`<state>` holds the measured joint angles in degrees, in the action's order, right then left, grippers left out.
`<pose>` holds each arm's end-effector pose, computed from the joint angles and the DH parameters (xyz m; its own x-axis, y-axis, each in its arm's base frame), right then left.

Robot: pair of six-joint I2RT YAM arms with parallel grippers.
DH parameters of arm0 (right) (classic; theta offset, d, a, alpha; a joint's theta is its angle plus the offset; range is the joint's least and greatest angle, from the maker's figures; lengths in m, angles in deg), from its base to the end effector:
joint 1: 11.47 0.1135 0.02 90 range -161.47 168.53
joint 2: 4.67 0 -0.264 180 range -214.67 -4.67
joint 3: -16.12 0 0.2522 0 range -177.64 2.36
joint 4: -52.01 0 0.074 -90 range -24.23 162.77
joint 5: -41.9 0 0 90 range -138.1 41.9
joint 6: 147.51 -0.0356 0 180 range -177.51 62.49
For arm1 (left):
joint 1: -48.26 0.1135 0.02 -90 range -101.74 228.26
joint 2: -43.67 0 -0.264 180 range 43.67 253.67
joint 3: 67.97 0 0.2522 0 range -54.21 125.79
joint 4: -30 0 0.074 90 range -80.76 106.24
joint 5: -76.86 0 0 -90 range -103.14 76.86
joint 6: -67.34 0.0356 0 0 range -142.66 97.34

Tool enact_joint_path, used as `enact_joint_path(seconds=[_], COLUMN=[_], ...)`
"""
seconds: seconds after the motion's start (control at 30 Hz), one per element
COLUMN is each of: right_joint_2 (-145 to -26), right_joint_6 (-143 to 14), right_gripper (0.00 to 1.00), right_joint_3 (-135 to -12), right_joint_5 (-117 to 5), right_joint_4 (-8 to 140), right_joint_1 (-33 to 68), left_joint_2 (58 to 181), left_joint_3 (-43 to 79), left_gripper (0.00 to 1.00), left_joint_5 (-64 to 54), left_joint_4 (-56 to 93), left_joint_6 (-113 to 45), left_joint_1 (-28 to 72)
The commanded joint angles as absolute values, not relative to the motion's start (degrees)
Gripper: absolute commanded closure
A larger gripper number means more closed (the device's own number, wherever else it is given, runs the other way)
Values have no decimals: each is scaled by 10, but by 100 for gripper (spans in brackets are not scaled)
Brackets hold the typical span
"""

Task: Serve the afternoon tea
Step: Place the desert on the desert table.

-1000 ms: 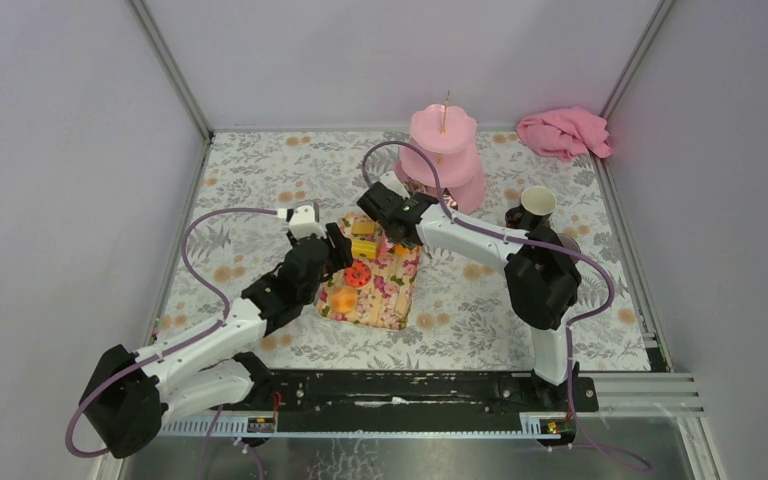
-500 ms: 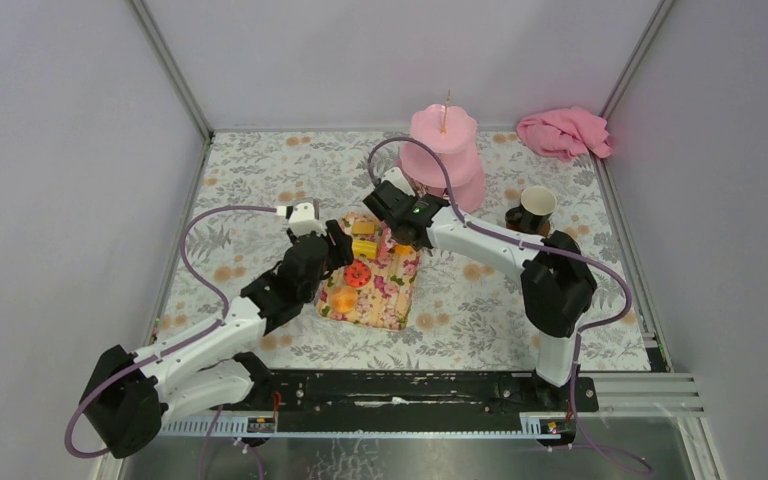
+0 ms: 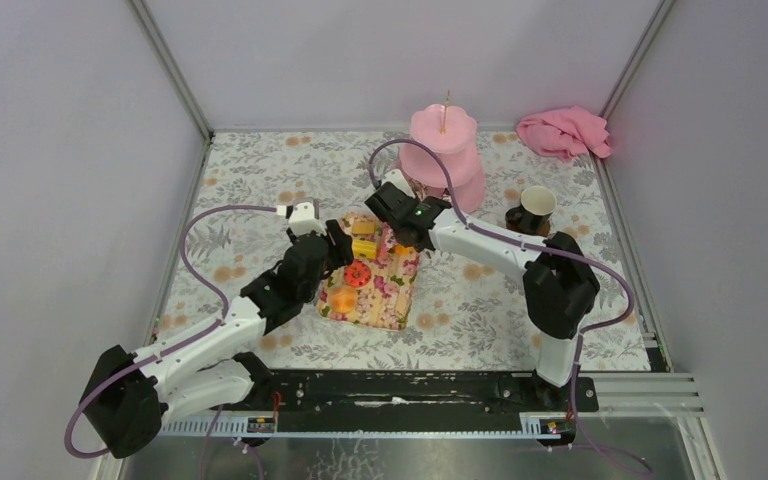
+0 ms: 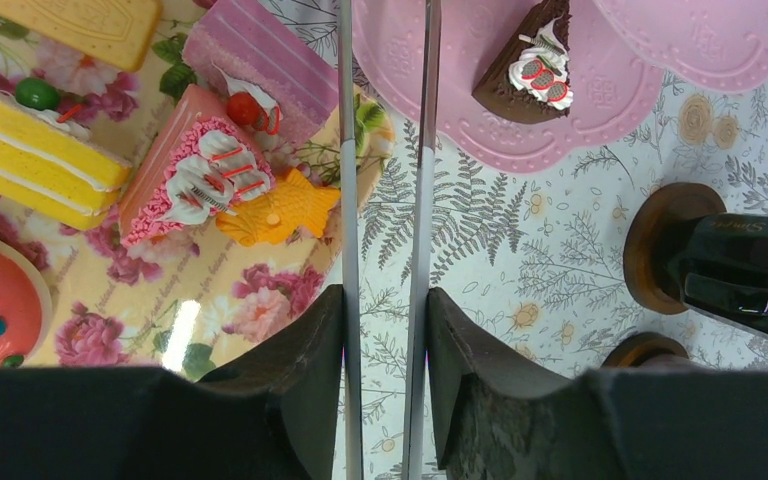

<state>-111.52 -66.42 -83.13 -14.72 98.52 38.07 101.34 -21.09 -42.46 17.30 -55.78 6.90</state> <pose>0.2792 0.2972 0.2488 -0.5854 -0.4870 -0.6482 -0.3395 0.8732 -0.3496 0.1788 -0.1342 0.2475 -0.3812 -0.2991 -0.8748 0.0367 0.9406 -0.3376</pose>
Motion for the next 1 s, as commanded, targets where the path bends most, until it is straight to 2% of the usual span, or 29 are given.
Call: enact_joint_path(seconds=[0.0, 0.73, 0.97], right_joint_2=[-1065, -981, -935], right_joint_6=[-673, -686, -693], right_gripper=[64, 66, 66], right_joint_3=[-827, -774, -738], right_joint_5=[-154, -186, -180], right_joint_4=[961, 930, 931], right_joint_1=[378, 379, 411], left_joint_2=[1012, 1016, 1017], left_joint_3=[-187, -181, -181], left_gripper=[36, 36, 36], left_joint_5=[-434, -438, -439], left_joint_4=[169, 155, 148], left_joint_6=[-557, -561, -562], left_joint_1=[73, 73, 73])
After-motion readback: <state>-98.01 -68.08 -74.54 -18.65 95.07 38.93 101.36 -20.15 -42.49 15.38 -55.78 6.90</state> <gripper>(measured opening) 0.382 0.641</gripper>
